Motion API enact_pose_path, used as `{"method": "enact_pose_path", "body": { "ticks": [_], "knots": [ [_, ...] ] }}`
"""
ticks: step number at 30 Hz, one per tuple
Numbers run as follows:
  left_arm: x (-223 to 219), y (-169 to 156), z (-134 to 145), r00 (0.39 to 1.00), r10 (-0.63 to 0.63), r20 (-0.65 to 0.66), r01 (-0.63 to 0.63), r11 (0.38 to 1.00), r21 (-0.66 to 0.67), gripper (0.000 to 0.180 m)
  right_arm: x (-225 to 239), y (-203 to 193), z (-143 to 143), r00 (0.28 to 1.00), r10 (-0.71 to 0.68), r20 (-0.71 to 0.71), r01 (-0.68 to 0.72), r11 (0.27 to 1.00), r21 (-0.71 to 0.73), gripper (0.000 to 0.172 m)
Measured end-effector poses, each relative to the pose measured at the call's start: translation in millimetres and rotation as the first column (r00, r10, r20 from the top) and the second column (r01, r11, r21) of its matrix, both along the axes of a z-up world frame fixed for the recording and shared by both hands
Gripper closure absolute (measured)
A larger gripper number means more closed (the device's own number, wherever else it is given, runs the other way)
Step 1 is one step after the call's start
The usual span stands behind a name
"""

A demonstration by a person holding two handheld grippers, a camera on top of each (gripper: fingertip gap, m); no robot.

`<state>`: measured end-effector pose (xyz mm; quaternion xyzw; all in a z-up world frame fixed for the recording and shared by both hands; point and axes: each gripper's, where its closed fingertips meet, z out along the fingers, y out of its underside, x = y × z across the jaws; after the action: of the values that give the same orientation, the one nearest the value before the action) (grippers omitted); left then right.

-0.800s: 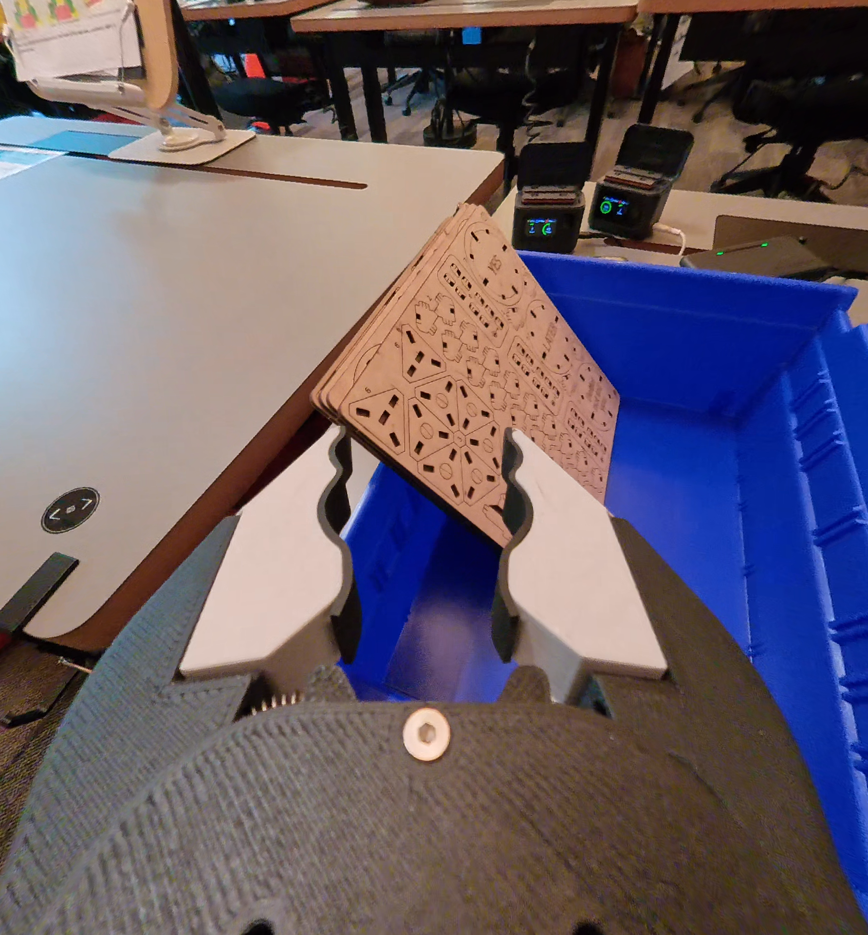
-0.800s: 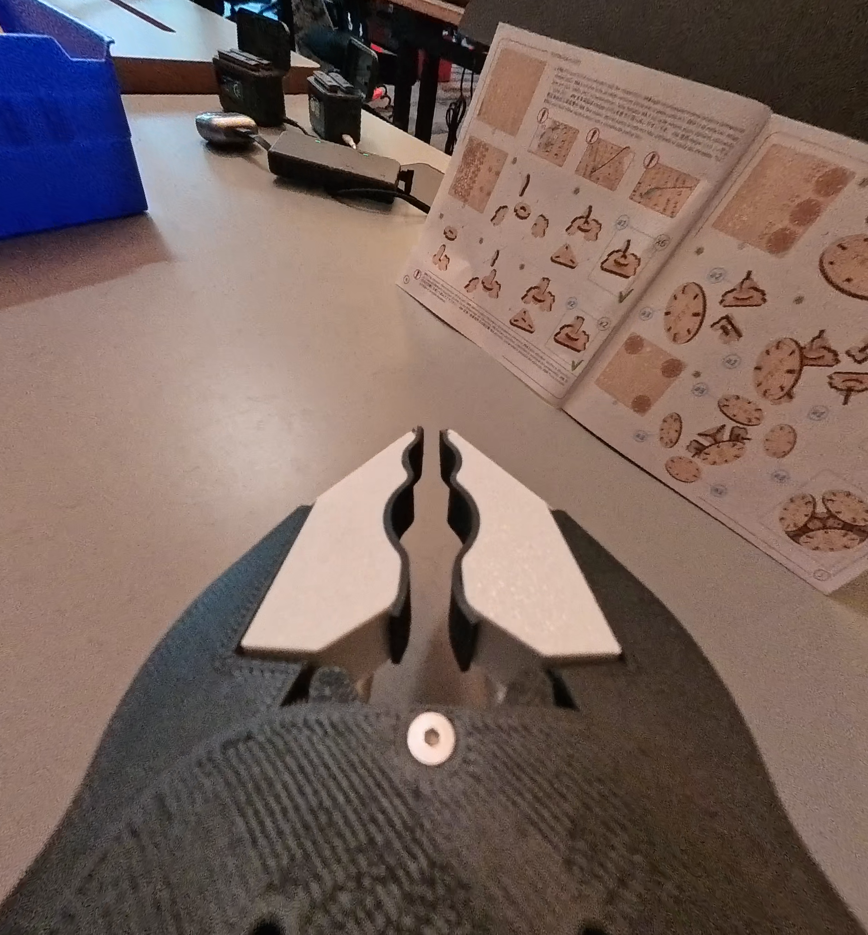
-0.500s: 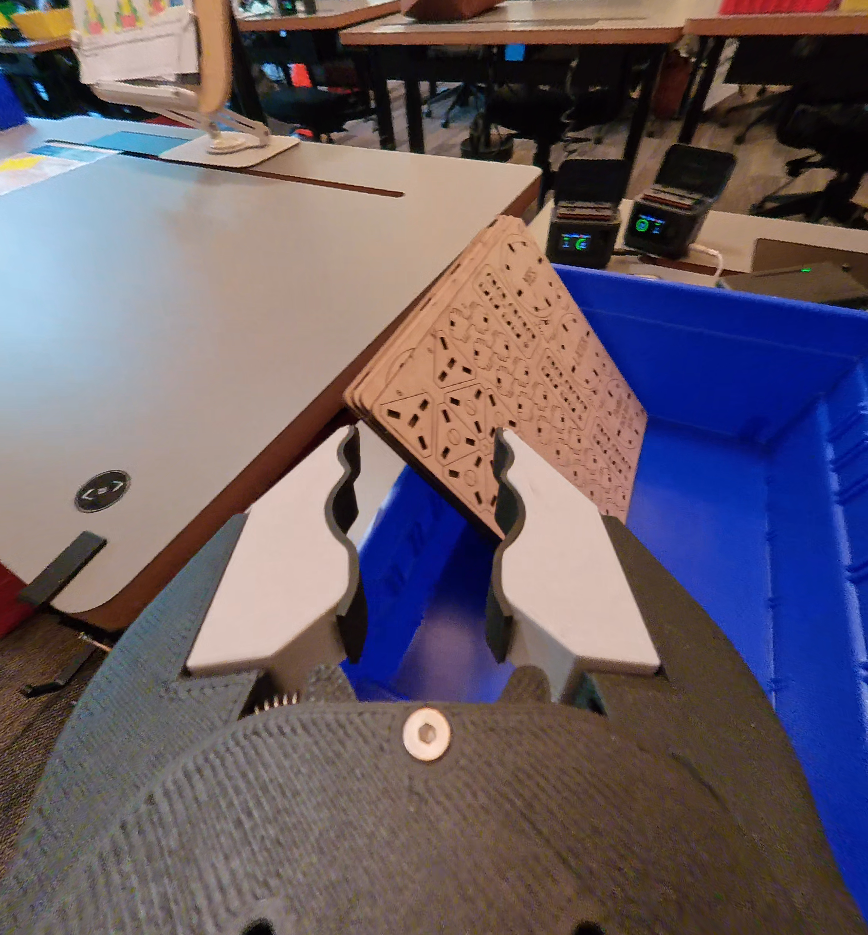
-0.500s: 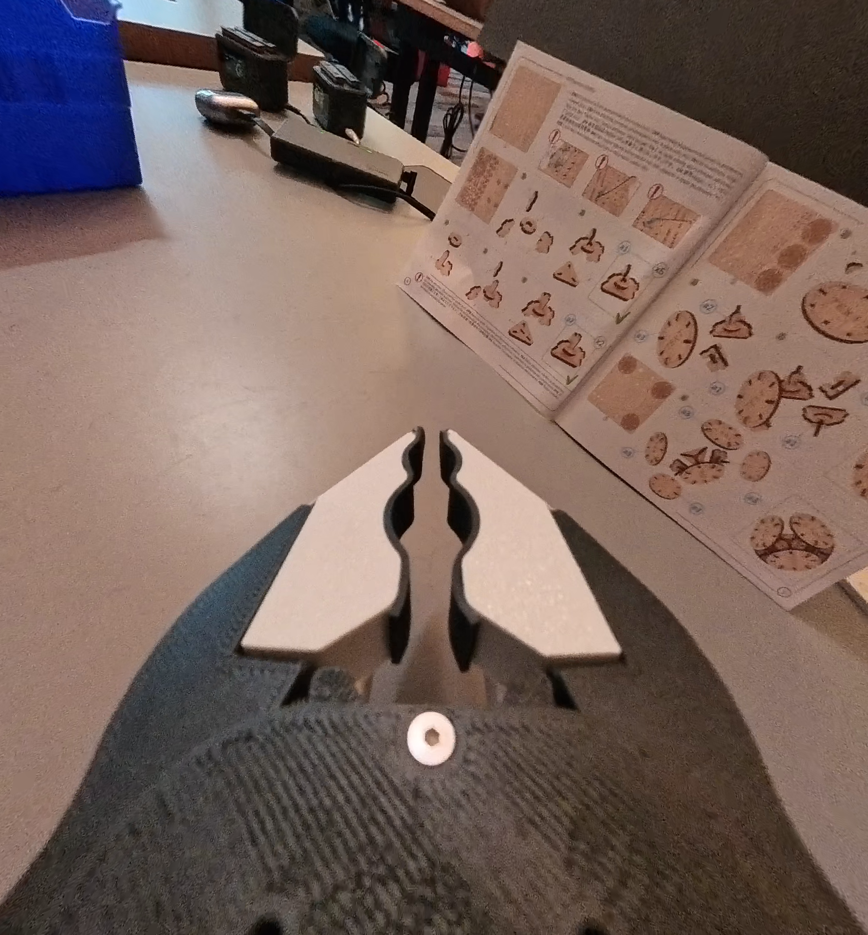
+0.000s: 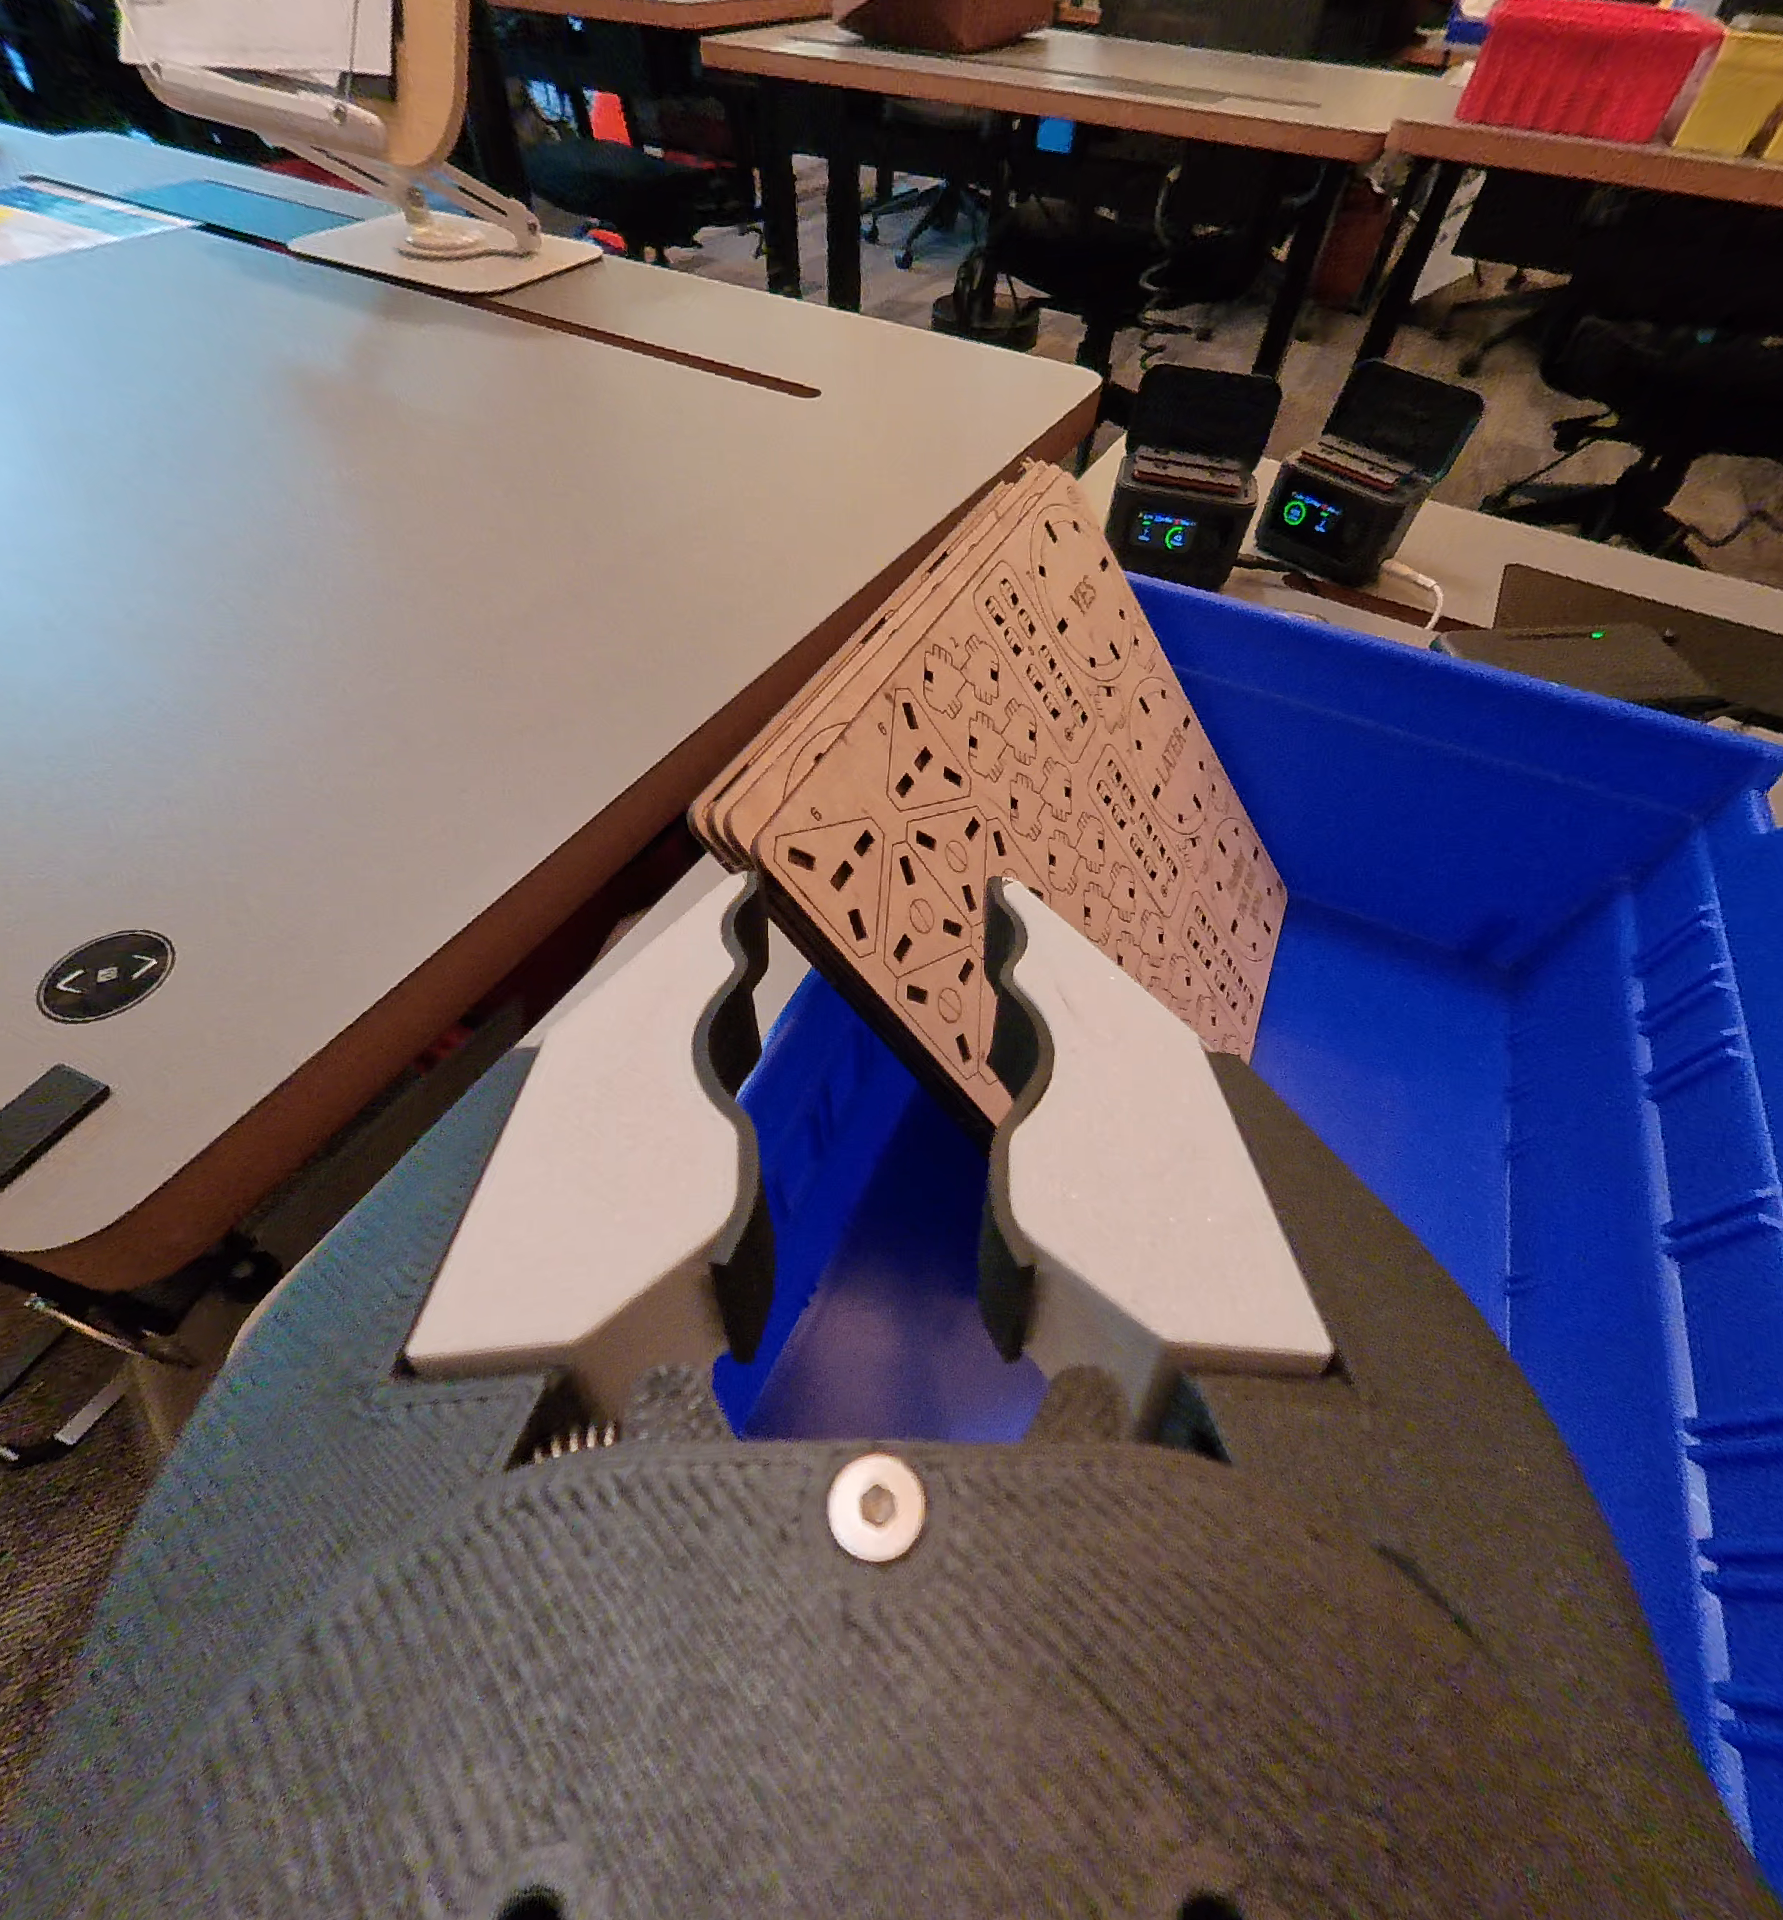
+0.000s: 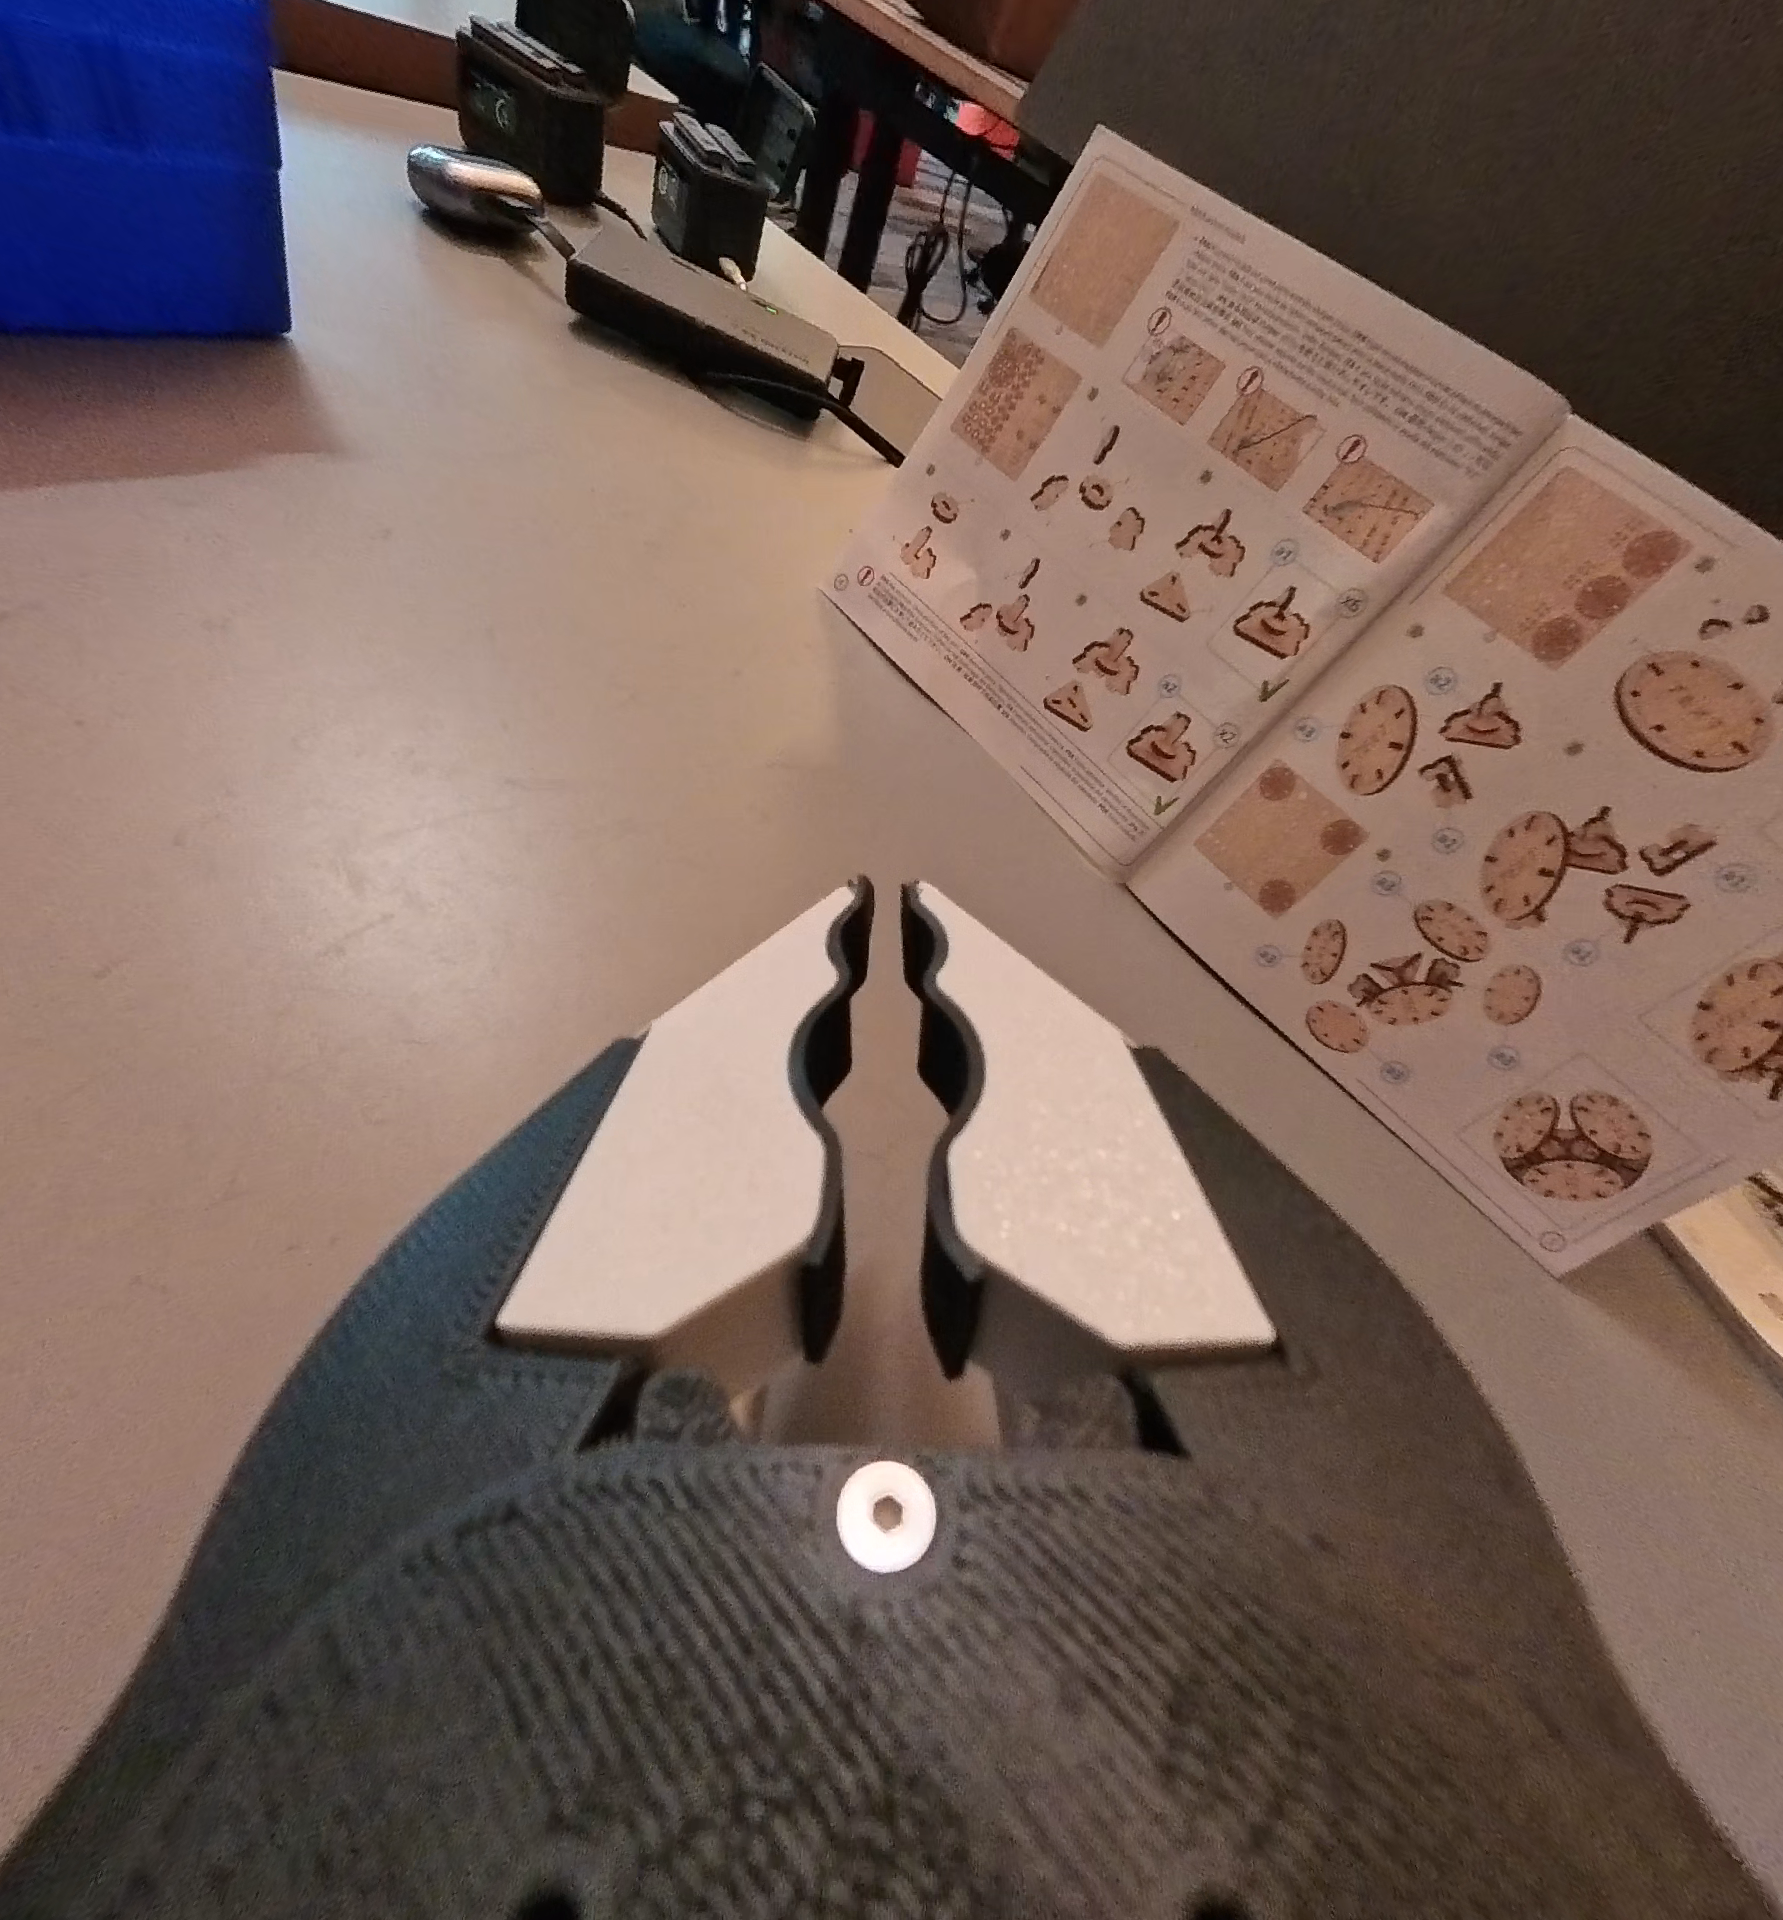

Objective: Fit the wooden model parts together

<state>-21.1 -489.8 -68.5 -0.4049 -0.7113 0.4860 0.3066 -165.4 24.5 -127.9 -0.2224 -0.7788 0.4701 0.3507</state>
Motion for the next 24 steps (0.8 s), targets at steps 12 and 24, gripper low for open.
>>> {"method": "enact_pose_path", "body": {
  "ticks": [12, 24],
  "knots": [
    [1.1, 4.6, 8.3, 0.999, 0.031, -0.034, -0.033, 0.997, -0.063, 0.149, -0.4, -0.1, -3.3, 1.0, -0.001, 0.01, 0.001, 1.0, 0.005, 0.168],
    [-14.0, 37.1, 43.9, 0.948, -0.132, -0.29, 0.132, 0.991, -0.02, 0.158, 0.1, 0.8, -3.8, 1.0, -0.002, 0.008, 0.002, 1.0, 0.008, 0.169]
  ]
}}
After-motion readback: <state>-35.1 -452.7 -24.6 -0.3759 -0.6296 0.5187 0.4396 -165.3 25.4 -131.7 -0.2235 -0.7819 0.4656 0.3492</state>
